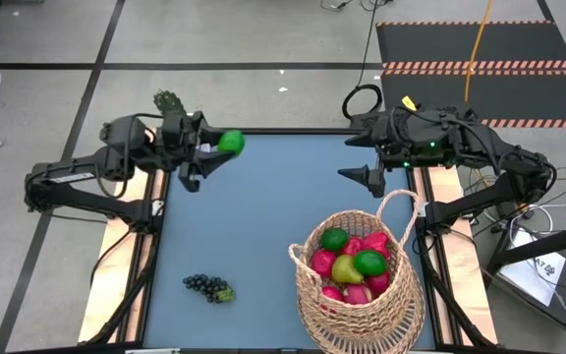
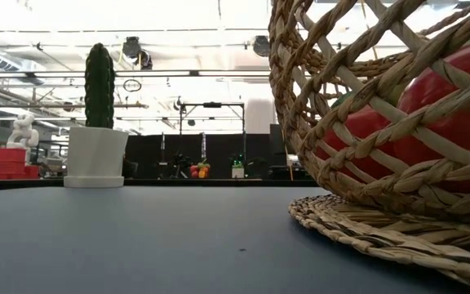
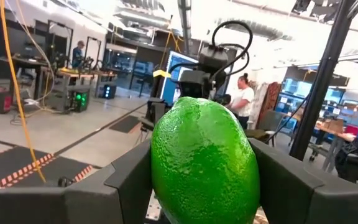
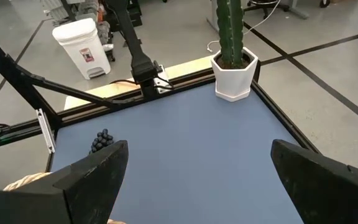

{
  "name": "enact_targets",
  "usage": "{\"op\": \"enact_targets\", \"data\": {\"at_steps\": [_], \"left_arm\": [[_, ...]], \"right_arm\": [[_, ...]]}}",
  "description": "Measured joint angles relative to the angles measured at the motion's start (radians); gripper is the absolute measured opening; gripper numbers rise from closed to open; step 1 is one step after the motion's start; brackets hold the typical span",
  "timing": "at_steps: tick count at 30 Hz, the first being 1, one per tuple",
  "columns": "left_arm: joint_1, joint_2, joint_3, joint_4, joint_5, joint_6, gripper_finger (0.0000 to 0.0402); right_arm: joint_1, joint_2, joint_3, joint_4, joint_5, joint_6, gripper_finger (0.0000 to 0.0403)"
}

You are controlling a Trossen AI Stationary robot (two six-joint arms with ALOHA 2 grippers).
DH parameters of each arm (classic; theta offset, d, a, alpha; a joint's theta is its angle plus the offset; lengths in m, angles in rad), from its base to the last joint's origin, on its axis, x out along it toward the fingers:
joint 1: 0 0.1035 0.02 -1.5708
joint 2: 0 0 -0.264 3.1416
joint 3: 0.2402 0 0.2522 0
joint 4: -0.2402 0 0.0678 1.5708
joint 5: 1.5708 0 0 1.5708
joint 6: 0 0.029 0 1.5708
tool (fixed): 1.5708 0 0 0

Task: Build produce basket
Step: Put the green lime into the brown basket

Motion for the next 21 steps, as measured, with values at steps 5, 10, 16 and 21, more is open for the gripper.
{"op": "enact_targets", "data": {"at_steps": [5, 10, 16, 21], "left_arm": [[0.0, -0.001, 0.0, -0.004, 0.0, 0.002, 0.0239], [0.0, 0.005, 0.0, -0.007, 0.0, 0.042, 0.0239], [0.0, 0.004, 0.0, -0.006, 0.0, 0.286, 0.0239], [0.0, 0.004, 0.0, -0.005, 0.0, 0.462, 0.0239]], "right_arm": [[0.0, 0.0, 0.0, 0.0, 0.0, 0.0, 0.0389], [0.0, 0.0, 0.0, 0.0, 0.0, 0.0, 0.0389], [0.0, 0.0, 0.0, 0.0, 0.0, 0.0, 0.0389], [0.0, 0.0, 0.0, 0.0, -0.001, 0.0, 0.0389]]}}
